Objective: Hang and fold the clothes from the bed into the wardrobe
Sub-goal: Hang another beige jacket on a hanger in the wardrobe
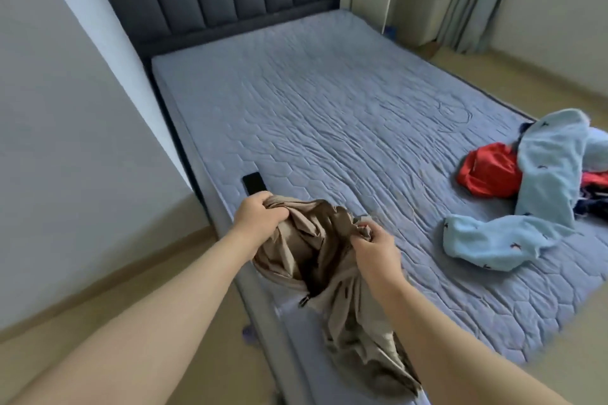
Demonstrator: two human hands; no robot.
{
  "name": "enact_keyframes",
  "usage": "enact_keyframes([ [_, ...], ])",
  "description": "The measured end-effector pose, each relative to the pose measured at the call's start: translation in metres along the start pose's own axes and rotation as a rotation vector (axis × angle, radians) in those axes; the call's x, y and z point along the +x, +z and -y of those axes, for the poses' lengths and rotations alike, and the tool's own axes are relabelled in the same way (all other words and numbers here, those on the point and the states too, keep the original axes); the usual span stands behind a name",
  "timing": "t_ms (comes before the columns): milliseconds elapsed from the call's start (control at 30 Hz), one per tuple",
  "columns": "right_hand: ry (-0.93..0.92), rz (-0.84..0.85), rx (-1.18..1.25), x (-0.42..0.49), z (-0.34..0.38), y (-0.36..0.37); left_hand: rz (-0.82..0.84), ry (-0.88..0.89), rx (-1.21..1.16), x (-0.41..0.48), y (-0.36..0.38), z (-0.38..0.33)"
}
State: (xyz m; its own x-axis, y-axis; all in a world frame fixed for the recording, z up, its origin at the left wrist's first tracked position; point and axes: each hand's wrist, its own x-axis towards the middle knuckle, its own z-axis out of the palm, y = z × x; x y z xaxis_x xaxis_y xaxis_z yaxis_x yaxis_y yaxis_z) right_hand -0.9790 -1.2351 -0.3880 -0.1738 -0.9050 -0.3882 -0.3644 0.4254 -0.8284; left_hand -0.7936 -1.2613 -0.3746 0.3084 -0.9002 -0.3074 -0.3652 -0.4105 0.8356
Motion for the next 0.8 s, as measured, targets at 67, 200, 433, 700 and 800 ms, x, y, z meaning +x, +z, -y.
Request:
enact_keyframes([
  [67, -0.102, 0.026, 0.008, -0.014, 0.031, 0.0, -0.077, 0.07, -0.005, -0.017, -0.03, -0.016],
  [200, -0.276, 0.097, 0.045, -0.058, 0.083, 0.001, -0.212, 0.149, 0.095, -0.055, -0.099, -0.042],
  [433, -0.671, 0.278, 0.137, -0.145, 0.195, 0.012, -0.499, 0.217, 0.123, -0.146, -0.214, -0.089],
  [700, -0.852, 0.499, 0.291, -0.252, 0.274, 0.082, -0.976, 0.09, 0.209, -0.274, -0.369, -0.064],
  [800, -0.907, 0.579, 0.347, -0.297, 0.298, 0.121, -1.137, 0.072, 0.158, -0.316, -0.427, -0.048],
])
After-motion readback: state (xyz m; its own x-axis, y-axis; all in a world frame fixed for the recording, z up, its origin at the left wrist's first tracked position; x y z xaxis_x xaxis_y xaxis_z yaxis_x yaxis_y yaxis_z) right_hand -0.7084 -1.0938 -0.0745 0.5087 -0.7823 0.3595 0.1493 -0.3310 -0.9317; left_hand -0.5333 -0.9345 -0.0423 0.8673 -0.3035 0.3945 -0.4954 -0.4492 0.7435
